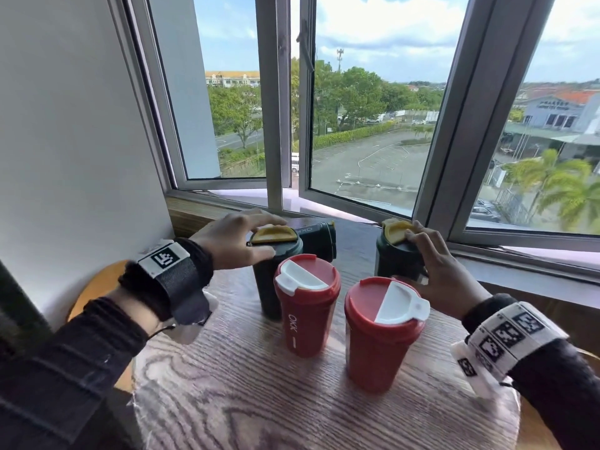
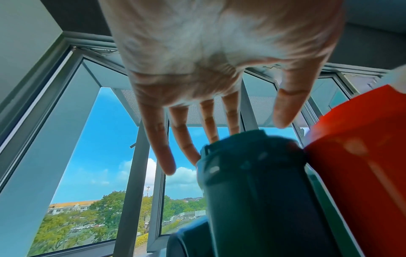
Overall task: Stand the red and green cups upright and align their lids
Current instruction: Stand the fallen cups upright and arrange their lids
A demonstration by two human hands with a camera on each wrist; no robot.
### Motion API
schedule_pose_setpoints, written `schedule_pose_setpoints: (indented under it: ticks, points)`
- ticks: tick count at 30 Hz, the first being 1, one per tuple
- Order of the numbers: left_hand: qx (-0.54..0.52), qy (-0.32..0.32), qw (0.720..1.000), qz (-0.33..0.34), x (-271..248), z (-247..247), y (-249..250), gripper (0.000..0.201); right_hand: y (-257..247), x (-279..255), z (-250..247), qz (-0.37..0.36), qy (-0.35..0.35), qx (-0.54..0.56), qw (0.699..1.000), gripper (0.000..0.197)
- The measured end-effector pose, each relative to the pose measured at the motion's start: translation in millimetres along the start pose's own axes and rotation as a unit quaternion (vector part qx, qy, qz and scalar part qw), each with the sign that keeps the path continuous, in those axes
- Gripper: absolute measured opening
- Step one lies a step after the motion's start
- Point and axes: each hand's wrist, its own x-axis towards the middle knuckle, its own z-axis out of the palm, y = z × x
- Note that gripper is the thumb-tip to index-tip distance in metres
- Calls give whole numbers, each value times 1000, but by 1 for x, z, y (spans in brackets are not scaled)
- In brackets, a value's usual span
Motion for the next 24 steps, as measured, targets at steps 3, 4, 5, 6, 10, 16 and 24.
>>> schedule_pose_setpoints:
  ticks: [3,4,5,6,10,16,24]
  points:
    - [-35,5,999,-27,17,-11,0,44,1,0,1,-2,2,-1,1000,78]
    - [-36,10,999,-31,24,-14,-2,41,2,0,1,-3,3,-2,1000,77]
    - [-29,17,999,-34,31,-18,-3,39,2,0,1,-3,4,-2,1000,77]
    - [-21,25,999,-34,38,-21,-5,37,3,0,1,-5,4,-3,1000,77]
    - [3,2,999,-39,73,-26,-14,33,5,1,2,-13,6,-11,1000,76]
    - [-28,-85,995,-45,123,-1,-23,31,9,-1,4,-11,20,-10,1000,74]
    - [-20,-231,971,-61,161,31,-18,56,13,-1,6,-16,26,-1,1000,77]
